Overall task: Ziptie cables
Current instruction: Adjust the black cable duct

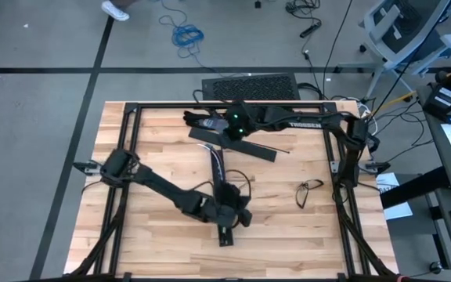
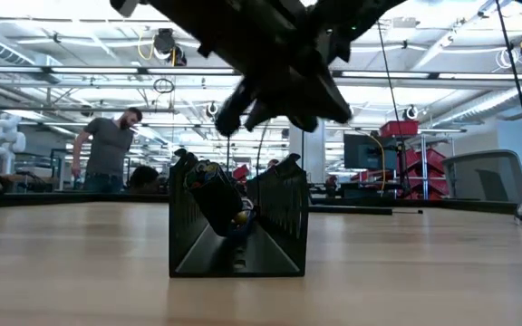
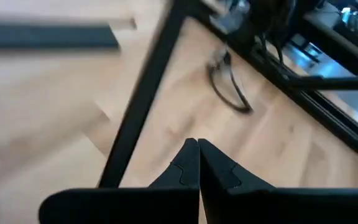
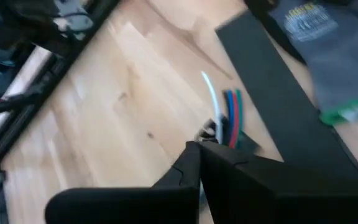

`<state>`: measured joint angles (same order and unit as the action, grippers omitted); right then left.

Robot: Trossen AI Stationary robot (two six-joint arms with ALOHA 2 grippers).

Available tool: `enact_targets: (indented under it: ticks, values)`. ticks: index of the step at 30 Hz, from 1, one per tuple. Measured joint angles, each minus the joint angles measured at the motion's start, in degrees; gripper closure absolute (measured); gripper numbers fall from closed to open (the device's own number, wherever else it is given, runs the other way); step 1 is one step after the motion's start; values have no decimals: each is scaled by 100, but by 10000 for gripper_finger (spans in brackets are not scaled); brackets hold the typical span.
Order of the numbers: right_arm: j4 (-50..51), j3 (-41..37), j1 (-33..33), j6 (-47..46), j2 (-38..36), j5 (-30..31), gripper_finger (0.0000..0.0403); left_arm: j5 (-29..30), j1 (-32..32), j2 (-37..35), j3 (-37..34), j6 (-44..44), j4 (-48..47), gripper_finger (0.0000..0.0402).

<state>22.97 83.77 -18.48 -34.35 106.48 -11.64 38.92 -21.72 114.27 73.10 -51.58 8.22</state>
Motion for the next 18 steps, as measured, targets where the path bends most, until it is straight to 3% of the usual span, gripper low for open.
enact_targets:
  ticks: [4, 10, 18]
  values:
    - [301, 501, -2, 85, 278, -241, 403, -495, -253, 411, 30, -691, -14, 401]
    - [553, 1005, 146, 144, 840, -1119, 403, -488, -620, 560, 30, -1722, -167, 401]
    - [167, 1343, 622, 90, 1560, -1101, 403, -330, -692, 562, 20, -2016, -340, 401]
